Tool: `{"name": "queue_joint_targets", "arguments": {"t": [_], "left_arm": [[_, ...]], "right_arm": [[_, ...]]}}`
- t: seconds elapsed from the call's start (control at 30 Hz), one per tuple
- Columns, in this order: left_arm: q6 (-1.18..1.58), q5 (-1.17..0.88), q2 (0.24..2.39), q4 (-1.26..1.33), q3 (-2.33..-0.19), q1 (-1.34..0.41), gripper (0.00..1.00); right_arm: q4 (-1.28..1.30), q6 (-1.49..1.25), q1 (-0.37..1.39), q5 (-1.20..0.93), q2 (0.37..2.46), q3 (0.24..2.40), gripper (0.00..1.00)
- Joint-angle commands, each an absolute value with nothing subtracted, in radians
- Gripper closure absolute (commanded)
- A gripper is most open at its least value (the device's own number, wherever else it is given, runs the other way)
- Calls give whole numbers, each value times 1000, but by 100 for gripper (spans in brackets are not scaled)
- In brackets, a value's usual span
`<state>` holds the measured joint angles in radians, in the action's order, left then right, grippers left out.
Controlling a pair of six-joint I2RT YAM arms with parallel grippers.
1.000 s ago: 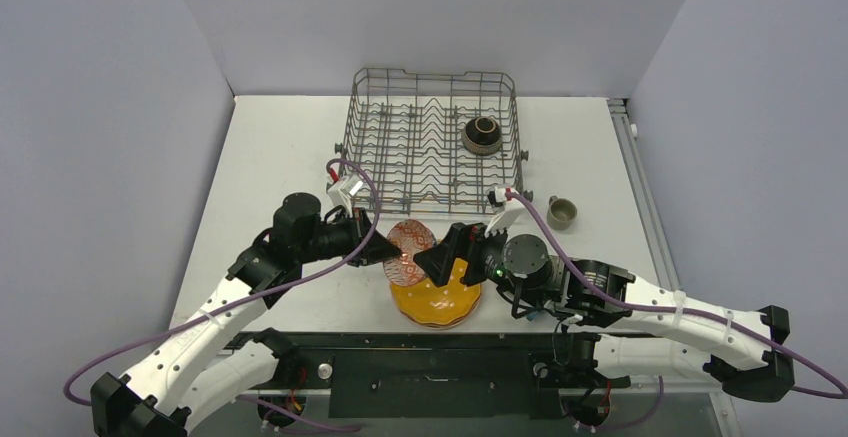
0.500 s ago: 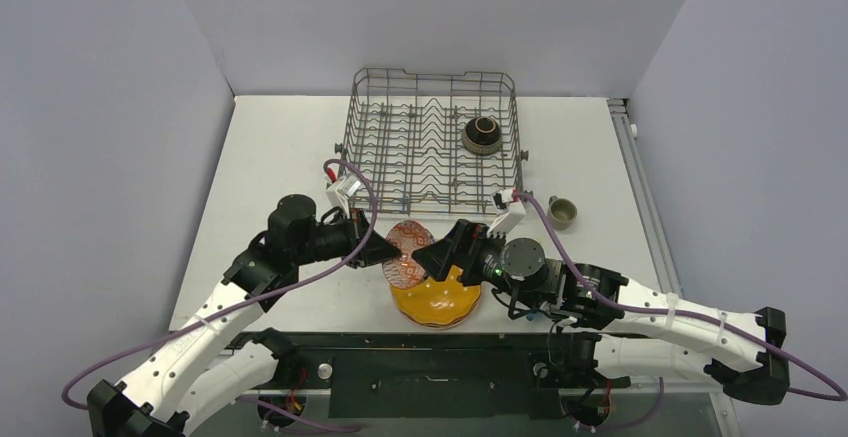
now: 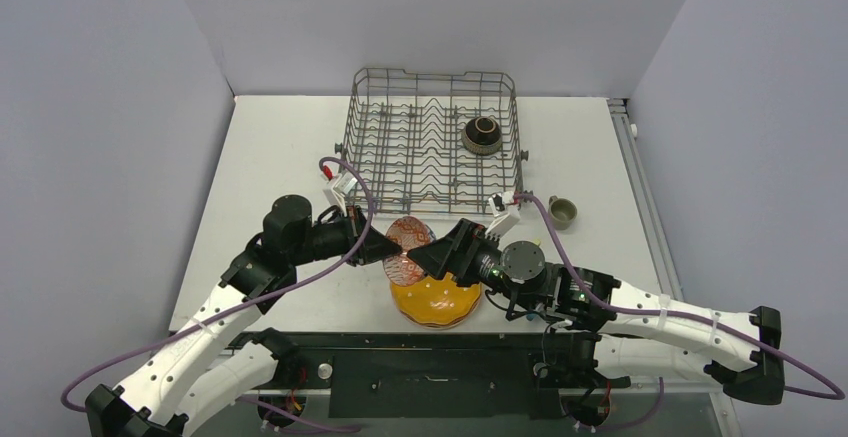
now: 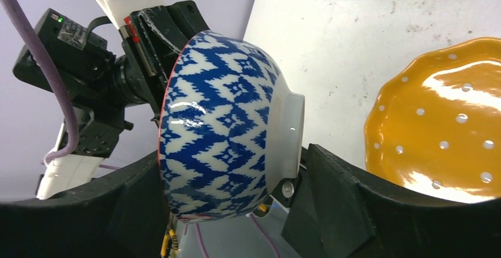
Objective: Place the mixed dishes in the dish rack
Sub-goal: Turn the bowl upside down on the dish rack.
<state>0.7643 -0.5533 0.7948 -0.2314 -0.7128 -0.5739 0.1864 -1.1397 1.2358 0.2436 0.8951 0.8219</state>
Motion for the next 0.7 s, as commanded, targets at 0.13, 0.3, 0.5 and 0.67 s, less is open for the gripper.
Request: {"name": "queue_joint_targets", "arguments": {"t": [0.13,0.3,0.5,0.67], "left_arm": [[797,-585,766,-122,-723,-568,100],[806,-586,763,-116,-721,-568,100],[808,-581,762,-121,-716,-568,100],[810,-585,767,-119,-714,-568,100]], "right_arm": [[86,-1169,1228,248,888,808,36],[71,-1173,1229,249,898,802,44],[41,-1184,1230,247,903,788,67],[45,-1189,1230,239,920,798,100]]}}
